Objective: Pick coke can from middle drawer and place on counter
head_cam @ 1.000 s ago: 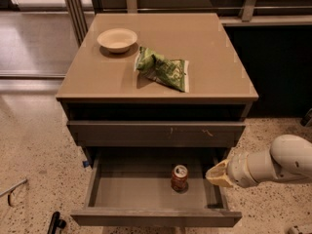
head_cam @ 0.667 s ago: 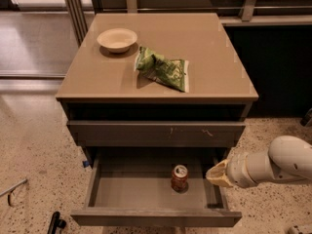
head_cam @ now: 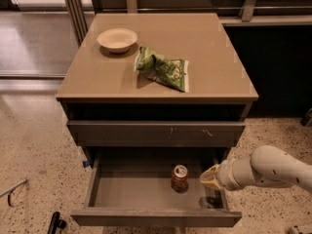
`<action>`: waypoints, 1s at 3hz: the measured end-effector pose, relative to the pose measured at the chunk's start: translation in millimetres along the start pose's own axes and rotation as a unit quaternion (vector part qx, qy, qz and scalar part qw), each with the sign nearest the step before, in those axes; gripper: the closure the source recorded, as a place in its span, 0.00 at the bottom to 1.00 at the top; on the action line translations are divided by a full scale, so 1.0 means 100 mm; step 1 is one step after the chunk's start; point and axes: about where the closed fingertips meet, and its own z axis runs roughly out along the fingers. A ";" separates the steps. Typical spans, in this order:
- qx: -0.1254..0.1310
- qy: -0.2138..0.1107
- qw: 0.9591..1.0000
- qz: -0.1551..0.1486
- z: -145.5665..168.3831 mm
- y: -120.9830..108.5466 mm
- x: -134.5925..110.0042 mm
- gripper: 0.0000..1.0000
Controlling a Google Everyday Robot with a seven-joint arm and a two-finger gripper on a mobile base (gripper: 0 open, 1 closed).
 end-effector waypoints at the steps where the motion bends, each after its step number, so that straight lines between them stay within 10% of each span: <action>1: 0.001 -0.007 1.000 0.000 0.30 -0.09 0.09 0.28; 3: -0.004 -0.021 1.000 0.004 0.55 -0.16 0.11 0.27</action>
Offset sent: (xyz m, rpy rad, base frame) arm 0.0262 0.0103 -0.0497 0.0239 -0.0182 -0.0054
